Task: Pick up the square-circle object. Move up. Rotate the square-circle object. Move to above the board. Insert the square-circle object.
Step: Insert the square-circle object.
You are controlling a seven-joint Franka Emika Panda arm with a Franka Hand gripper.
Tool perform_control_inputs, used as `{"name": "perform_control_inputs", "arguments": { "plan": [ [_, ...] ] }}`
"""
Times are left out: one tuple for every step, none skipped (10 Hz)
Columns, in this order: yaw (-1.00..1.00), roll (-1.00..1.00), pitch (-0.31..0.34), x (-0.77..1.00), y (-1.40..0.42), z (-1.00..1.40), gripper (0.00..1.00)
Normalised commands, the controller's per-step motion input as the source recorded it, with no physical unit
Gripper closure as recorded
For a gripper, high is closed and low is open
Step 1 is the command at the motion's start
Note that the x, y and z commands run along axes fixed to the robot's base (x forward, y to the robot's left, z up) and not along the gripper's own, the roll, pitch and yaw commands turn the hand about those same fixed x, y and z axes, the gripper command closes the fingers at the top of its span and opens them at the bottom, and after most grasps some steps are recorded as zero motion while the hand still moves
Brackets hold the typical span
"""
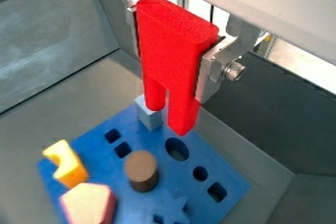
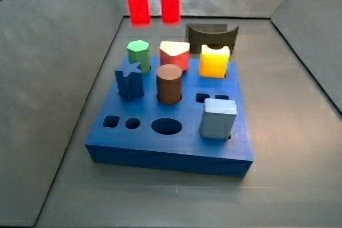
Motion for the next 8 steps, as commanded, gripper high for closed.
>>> {"name": "perform_control_inputs", "arguments": {
  "plan": [
    [0.15, 0.12, -0.260, -0.06, -0.39, -0.69, 1.00],
    [0.19, 0.08, -0.256, -0.07, -0.17, -0.72, 1.00],
    [0.19, 0.06, -0.244, -0.05, -0.08, -0.75, 1.00],
    [0.15, 0.08, -0.233, -0.04, -0.04, -0.78, 1.00],
    [0.08, 0.11, -0.227, -0.08, 0.00, -0.78, 1.00],
    [0.06, 0.09, -0.267, -0.23, 0.00, -0.74, 1.00],
    [0.06, 0.04, -0.284, -0.31, 0.00, -0.59, 1.00],
    [0.05, 0.01, -0.270, -0.31, 0.00, -0.51, 1.00]
  ]
}}
